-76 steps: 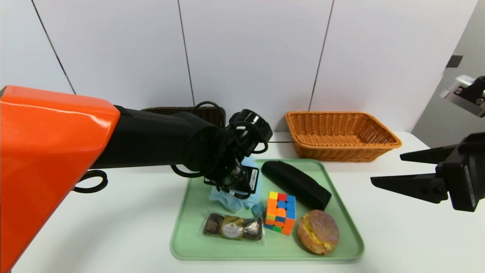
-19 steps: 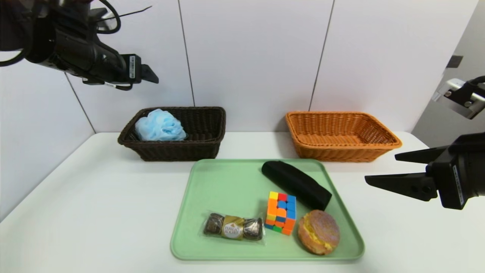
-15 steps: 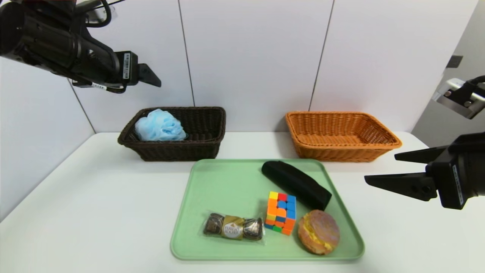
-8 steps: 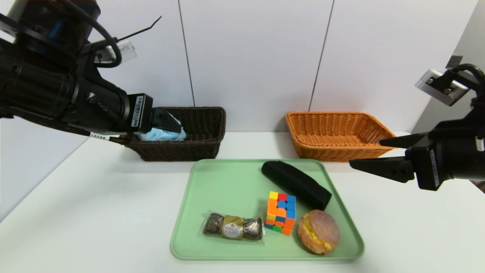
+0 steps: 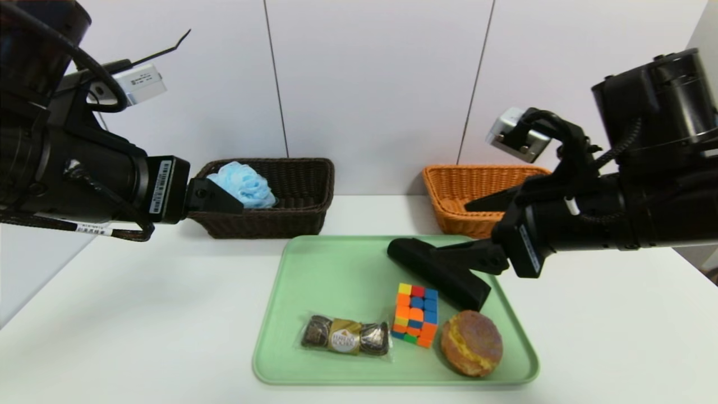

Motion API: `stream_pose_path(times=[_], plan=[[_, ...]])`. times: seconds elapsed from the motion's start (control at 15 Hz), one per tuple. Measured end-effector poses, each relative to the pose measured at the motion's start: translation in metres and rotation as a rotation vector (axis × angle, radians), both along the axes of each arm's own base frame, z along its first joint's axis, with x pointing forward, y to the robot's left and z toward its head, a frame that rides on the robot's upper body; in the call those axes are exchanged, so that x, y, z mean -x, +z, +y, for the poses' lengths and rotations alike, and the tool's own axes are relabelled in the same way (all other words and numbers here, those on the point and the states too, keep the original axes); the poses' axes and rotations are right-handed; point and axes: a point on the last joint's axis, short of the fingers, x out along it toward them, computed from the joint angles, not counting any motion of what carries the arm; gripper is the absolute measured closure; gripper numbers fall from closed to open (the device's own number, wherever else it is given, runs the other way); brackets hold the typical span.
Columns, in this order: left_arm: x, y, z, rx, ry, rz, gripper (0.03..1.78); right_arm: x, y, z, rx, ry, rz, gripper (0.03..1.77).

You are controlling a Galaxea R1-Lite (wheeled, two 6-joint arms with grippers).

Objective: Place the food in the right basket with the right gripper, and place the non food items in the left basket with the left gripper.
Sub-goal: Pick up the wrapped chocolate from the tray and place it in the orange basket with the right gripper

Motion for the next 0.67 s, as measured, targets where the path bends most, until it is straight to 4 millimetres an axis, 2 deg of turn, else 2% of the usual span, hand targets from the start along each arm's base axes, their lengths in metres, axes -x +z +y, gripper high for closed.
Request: stream_pose_path(times=[0.27,0.67], plan=[[0.015,-0.002,0.009,-0.008,0.011,-0.005,0.12,-0.018,-0.003,0.042,0.012,0.136,-0.005,0.10],[0.037,-0.005,0.021,-0.007,0.018,-0.015,0.12,-0.026,-0.032,0.095,0.067,0.257,0.041,0.10]])
